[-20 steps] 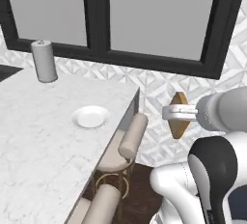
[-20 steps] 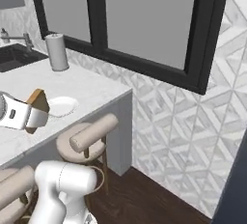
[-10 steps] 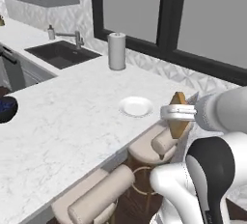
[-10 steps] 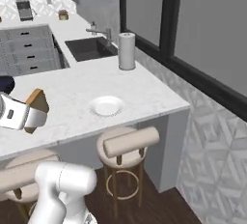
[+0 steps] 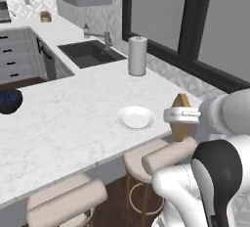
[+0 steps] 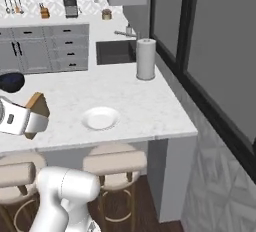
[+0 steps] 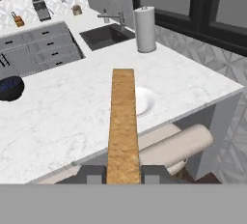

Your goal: Start the toaster. Once the lever pops up, take the bread to the plate on the dining counter.

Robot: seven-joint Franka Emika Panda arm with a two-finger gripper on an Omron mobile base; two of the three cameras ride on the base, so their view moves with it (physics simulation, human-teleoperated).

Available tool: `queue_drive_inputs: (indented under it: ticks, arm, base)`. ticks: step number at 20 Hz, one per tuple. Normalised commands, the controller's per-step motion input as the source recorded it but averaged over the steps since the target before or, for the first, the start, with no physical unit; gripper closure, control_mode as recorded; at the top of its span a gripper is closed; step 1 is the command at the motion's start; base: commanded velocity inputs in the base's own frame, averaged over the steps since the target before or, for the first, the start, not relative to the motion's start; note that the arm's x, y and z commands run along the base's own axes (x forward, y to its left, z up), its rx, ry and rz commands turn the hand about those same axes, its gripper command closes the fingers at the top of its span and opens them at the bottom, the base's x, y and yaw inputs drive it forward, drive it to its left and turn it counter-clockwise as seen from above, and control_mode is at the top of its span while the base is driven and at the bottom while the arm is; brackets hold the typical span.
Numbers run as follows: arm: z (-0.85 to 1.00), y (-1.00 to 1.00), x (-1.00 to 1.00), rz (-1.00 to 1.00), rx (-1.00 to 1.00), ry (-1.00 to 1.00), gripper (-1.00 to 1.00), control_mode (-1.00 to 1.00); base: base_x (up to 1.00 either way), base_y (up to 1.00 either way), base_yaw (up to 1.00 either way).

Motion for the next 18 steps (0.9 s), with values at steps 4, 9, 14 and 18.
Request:
queue_drive_inputs:
  ticks: [4, 9, 14, 18]
  arm:
    - [0.00, 0.00, 0.00, 0.00, 0.00, 0.00, 1.00, 1.00]
    - [0.00, 0.00, 0.00, 0.00, 0.00, 0.00, 1.00, 1.00]
    - [0.00, 0.00, 0.00, 0.00, 0.00, 0.00, 1.00, 1.00]
    - [0.00, 0.00, 0.00, 0.00, 0.00, 0.00, 1.00, 1.00]
  base:
    - [0.37, -0.63, 0.28]
    - [0.36, -0.32, 0.40]
    - [0.31, -0.24, 0.34]
    - [0.27, -0.06, 0.11]
